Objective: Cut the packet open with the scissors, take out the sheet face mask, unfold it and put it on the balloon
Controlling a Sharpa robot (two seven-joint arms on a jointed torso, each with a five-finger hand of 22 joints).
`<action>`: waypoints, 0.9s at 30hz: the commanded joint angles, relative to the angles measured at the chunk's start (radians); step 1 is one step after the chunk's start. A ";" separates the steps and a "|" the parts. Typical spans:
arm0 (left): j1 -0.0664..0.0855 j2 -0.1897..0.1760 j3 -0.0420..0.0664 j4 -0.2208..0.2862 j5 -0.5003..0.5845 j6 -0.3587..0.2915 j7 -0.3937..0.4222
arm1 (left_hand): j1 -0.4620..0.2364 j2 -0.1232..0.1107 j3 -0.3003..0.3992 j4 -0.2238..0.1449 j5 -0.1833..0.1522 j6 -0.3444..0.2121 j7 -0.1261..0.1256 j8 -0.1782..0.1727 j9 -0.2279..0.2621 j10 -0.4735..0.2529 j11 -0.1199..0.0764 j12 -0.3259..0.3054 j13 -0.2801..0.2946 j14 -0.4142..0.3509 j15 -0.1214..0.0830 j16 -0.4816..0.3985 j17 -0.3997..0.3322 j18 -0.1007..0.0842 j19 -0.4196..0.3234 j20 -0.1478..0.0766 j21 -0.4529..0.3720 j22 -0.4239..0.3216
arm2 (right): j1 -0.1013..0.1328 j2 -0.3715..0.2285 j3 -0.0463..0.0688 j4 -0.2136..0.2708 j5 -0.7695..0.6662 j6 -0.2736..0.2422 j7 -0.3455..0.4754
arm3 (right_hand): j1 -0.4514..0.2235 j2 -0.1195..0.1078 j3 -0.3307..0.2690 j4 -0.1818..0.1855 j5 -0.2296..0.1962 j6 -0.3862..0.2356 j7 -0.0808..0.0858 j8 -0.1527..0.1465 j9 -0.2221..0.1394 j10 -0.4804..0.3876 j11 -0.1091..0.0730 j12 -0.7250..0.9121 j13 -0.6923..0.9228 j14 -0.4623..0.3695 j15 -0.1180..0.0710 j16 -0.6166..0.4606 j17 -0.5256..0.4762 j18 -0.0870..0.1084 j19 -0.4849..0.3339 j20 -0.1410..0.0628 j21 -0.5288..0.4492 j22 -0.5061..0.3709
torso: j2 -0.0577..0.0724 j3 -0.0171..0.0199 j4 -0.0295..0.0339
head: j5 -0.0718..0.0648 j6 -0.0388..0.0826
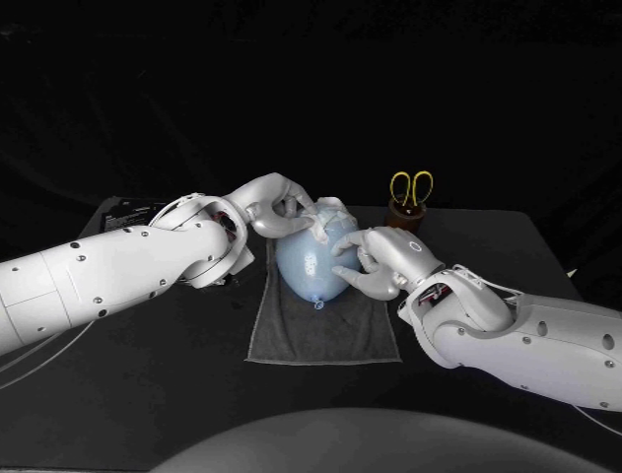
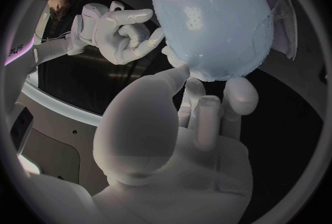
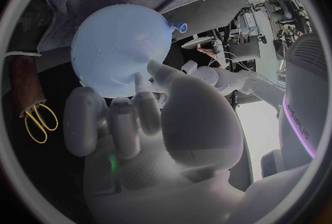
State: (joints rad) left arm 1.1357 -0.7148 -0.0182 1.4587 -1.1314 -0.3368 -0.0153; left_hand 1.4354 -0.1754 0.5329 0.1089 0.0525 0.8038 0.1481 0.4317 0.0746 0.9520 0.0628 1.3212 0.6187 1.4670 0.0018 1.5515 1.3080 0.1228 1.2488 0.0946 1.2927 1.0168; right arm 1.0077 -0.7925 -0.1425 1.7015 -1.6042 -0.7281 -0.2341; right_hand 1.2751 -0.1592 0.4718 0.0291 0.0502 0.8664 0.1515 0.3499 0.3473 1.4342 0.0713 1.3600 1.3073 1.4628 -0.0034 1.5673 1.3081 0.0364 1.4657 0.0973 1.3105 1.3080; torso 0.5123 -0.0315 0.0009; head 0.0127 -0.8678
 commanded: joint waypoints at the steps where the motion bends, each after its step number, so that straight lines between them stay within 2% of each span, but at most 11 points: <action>1: 0.002 0.003 0.001 0.003 -0.011 0.032 -0.006 | -0.004 -0.002 -0.003 0.005 -0.004 0.010 -0.002 -0.005 0.002 0.002 -0.005 -0.001 0.003 0.035 -0.007 0.004 0.057 -0.008 0.001 -0.005 0.006 0.000 | -0.002 0.001 -0.001 0.000 -0.014 0.013 -0.010 | 0.007 0.006 -0.006 -0.001 -0.002 0.010 0.000 -0.003 -0.001 -0.003 -0.003 0.005 0.107 0.108 0.001 0.004 0.263 0.018 0.009 0.002 0.004 0.189 | 0.000 -0.0004 -0.0001 | 0.000 0.000; 8: 0.002 0.003 0.001 0.003 -0.014 0.032 -0.012 | -0.004 0.004 0.000 0.002 -0.004 0.030 -0.006 -0.002 0.005 0.005 -0.007 -0.001 0.009 0.036 -0.008 0.004 0.059 -0.008 0.000 -0.006 0.007 0.001 | -0.002 0.001 -0.001 0.000 -0.014 0.013 -0.012 | 0.007 0.006 -0.007 0.000 -0.002 0.011 0.000 -0.003 -0.001 -0.003 -0.004 0.005 0.107 0.108 0.001 0.004 0.263 0.017 0.009 0.002 0.005 0.190 | 0.000 -0.0002 0.0002 | 0.000 0.000; 15: 0.002 0.002 0.001 0.003 -0.014 0.018 -0.015 | 0.007 0.017 0.010 -0.012 -0.004 0.082 -0.015 0.018 0.016 0.011 -0.010 0.000 0.022 0.036 -0.011 0.004 0.061 -0.008 0.000 -0.009 0.009 0.004 | -0.002 0.000 -0.001 0.001 -0.014 0.013 -0.012 | 0.006 0.006 -0.008 0.000 -0.002 0.014 -0.001 -0.003 -0.001 -0.003 -0.004 0.005 0.107 0.108 0.000 0.004 0.263 0.018 0.009 0.002 0.004 0.189 | -0.001 -0.0009 0.0001 | 0.001 0.000; 22: 0.002 -0.001 0.001 0.009 -0.015 -0.014 0.002 | 0.031 0.038 0.036 -0.047 -0.004 0.156 -0.028 0.065 0.046 0.041 -0.021 0.007 0.064 0.040 -0.021 0.003 0.071 -0.010 0.005 -0.017 0.016 0.014 | -0.002 -0.001 -0.001 0.001 -0.014 0.013 -0.014 | 0.006 0.007 -0.008 0.001 -0.002 0.015 -0.001 -0.003 -0.001 -0.003 -0.005 0.005 0.107 0.108 0.000 0.004 0.263 0.018 0.009 0.002 0.005 0.190 | 0.000 -0.0005 0.0001 | 0.001 0.000; 27: 0.002 -0.004 0.001 0.014 -0.016 -0.044 0.024 | 0.027 0.040 0.052 -0.063 -0.004 0.176 -0.033 0.094 0.070 0.063 -0.027 0.013 0.092 0.042 -0.027 0.003 0.077 -0.010 0.006 -0.022 0.020 0.019 | -0.002 -0.001 -0.001 0.001 -0.014 0.013 -0.014 | 0.005 0.007 -0.009 0.001 -0.002 0.016 -0.001 -0.003 -0.001 -0.003 -0.005 0.005 0.107 0.108 0.000 0.004 0.263 0.018 0.009 0.002 0.005 0.190 | 0.000 -0.0003 0.0000 | 0.002 0.000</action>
State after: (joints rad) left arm 1.1366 -0.7183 -0.0175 1.4688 -1.1405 -0.3456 -0.0185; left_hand 1.4660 -0.1442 0.5848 0.0511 0.0517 0.9732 0.1151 0.5191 0.1290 1.0074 0.0351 1.3302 0.7078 1.4656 -0.0182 1.5496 1.3080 0.1229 1.2547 0.0815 1.3082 1.0344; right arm 1.0074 -0.7930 -0.1428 1.7026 -1.6052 -0.7280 -0.2377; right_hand 1.2751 -0.1592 0.4689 0.0320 0.0502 0.8761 0.1491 0.3499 0.3471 1.4342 0.0713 1.3600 1.3078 1.4627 -0.0033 1.5673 1.3081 0.0364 1.4640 0.0987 1.3104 1.3080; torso 0.5123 -0.0320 0.0010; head 0.0138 -0.8673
